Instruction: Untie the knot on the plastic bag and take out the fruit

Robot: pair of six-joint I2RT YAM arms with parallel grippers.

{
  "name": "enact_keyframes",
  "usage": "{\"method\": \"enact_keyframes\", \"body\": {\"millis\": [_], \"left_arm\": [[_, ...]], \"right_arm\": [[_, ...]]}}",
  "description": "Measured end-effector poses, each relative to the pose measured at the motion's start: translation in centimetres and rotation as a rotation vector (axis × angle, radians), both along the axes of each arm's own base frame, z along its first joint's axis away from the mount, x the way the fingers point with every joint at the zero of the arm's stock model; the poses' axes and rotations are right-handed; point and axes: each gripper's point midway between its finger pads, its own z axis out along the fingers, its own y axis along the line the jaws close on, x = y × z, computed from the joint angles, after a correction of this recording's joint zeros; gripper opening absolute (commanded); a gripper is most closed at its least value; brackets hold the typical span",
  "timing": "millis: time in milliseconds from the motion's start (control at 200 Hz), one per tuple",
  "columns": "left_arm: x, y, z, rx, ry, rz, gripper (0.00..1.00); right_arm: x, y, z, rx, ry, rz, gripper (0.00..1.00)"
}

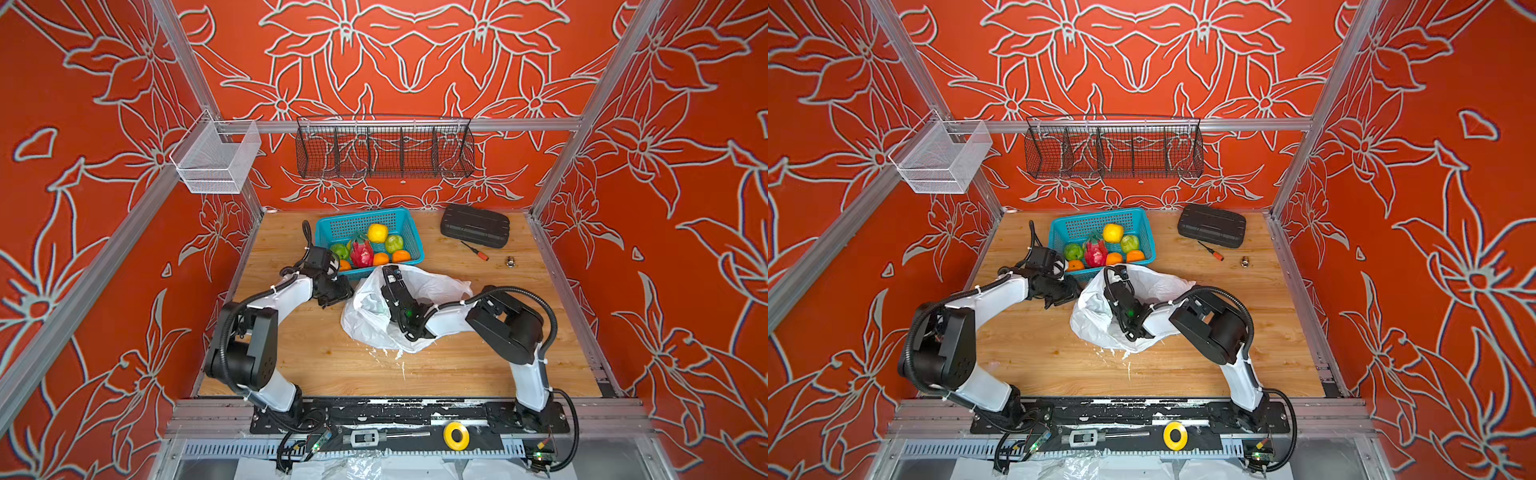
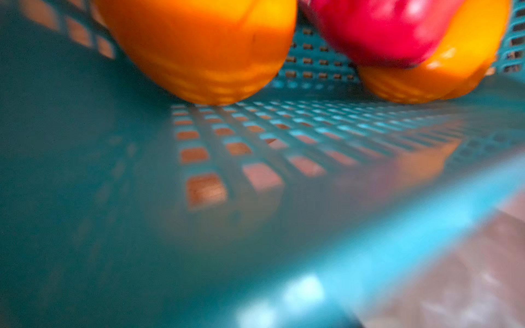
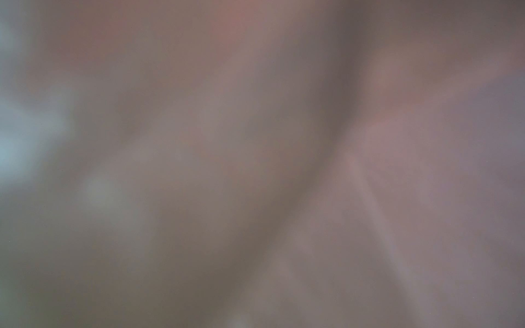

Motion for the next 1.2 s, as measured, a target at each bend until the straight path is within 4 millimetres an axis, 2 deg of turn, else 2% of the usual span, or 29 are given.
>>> {"method": "enact_keyframes", "body": {"millis": [280,415,580,691,766,836,916,1046,1196], "left_arm": [[-1.6,0.8,7.0,0.012,-0.187,0.005,0.63],[-3.9,0.0,8.5,-0.042,-0.247,-0.035,0.72],[-6.0,-1.3,7.3,-0.112,-0.216,-0.065,0.89],[-6.1,-1.4,6.1,-0.112,-0.174,-0.061,0.91],[-5.7,-1.3,5.3,-0.101,-0.151,-0.05,0.89],[-5.4,-1.1,4.1,-0.089,-0.113,-0.032,0.79],[-5.2,-0.8,2.6,-0.067,-0.06,-0.014,0.73],[-4.8,-0.5,1.0,-0.042,0.001,0.012,0.71],[-4.7,-0.2,0.8,-0.026,0.005,0.028,0.71]], "right_arm": [[-0.3,-0.4,1.8,0.017,-0.013,0.0,0.5],[-0.4,-0.5,2.3,0.025,-0.017,0.0,0.5],[-0.6,-0.7,2.5,0.022,-0.012,0.002,0.49],[-0.8,-0.8,2.9,0.03,-0.011,0.006,0.48],[-1.0,-1.0,3.2,0.038,-0.01,0.003,0.47],[-1.2,-1.3,3.4,0.046,-0.005,-0.001,0.47],[-1.4,-1.5,3.4,0.052,0.002,-0.002,0.47],[-1.8,-1.7,3.3,0.06,0.016,0.002,0.47],[-2.4,-2.1,3.5,0.075,0.031,0.011,0.46]]}}
